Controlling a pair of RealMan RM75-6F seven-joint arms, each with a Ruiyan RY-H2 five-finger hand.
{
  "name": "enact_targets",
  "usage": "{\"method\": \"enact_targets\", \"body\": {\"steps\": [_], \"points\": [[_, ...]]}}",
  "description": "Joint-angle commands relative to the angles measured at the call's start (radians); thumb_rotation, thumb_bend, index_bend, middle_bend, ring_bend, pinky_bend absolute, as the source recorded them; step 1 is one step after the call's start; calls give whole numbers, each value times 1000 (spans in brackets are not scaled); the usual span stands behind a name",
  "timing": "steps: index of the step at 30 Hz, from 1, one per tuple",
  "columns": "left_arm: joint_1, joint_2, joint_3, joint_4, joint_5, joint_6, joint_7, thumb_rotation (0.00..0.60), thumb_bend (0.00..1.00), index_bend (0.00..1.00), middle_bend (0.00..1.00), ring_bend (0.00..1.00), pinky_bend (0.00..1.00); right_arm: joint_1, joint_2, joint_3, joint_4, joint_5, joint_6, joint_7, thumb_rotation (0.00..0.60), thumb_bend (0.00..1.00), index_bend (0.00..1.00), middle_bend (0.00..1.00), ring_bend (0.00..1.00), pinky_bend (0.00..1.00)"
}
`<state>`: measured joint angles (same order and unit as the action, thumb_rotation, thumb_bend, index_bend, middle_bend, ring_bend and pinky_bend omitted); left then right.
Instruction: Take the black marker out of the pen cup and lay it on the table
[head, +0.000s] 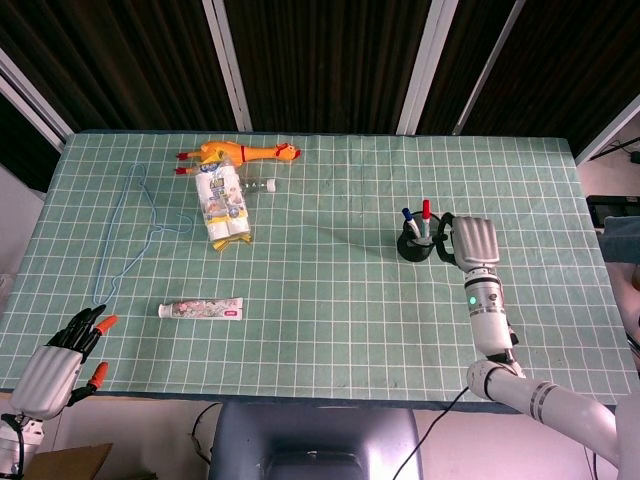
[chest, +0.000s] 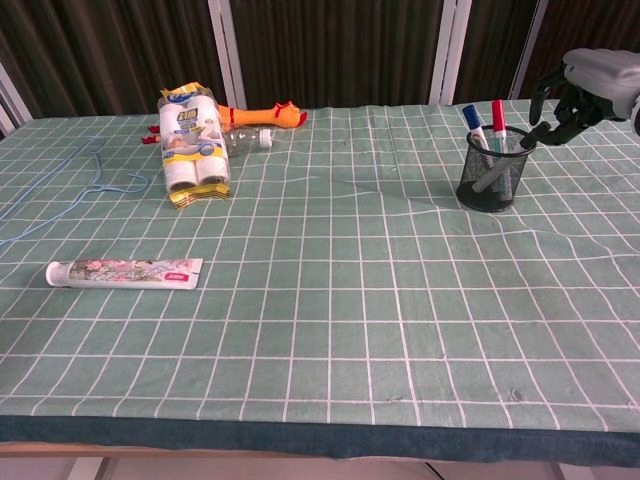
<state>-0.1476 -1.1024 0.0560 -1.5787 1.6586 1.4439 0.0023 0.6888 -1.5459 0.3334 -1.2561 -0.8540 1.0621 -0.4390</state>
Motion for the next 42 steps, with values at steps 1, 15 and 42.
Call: {"method": "enact_targets", "body": {"steps": [1,15,42], "points": [[0,0,0,0,-1,0,-1,600,451,143,9,12,301,0,1,-1,0,1,-1,2,600,551,618,1000,1000,1000],[0,0,0,-1,-1,1,0,600,451,143,9,12,302,-1,7,-10,-11,18,1,-18,600,551,600,1000,1000,1000],[0,2,-4,-6,-16,-7,3,600,451,143,8,13,301,0,5,-14,-12,27,12,-25,600,727,722,1000,1000,1000]]}}
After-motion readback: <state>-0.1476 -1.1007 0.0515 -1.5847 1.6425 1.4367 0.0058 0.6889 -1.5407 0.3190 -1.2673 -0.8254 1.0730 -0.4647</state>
